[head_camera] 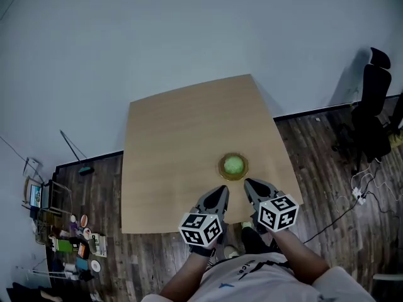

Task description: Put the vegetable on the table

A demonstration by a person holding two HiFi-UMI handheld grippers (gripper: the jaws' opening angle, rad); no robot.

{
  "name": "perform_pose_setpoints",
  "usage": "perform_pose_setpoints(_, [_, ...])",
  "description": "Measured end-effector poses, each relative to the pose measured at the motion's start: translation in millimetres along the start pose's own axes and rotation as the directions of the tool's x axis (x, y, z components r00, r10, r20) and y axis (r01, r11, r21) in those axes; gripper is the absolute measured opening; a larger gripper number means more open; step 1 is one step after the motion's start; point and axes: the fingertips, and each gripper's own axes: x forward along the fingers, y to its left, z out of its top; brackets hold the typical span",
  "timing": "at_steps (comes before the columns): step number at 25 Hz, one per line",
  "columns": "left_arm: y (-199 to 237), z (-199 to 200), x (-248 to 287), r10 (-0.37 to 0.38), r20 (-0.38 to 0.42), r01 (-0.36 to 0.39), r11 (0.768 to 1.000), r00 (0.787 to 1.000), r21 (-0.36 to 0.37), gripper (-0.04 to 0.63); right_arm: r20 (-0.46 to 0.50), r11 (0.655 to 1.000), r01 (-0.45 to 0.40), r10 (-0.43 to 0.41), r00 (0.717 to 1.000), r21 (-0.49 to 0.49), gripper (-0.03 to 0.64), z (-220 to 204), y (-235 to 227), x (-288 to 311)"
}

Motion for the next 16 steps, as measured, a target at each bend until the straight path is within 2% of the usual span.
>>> perform_pose_setpoints(16, [-9,15,-24,0.013,0.051,-0.016,0.998,0.999,0.059,0.014,0.044,0.998,-0.003,0.006,0.999,-0.06,0.014,5,20,-16])
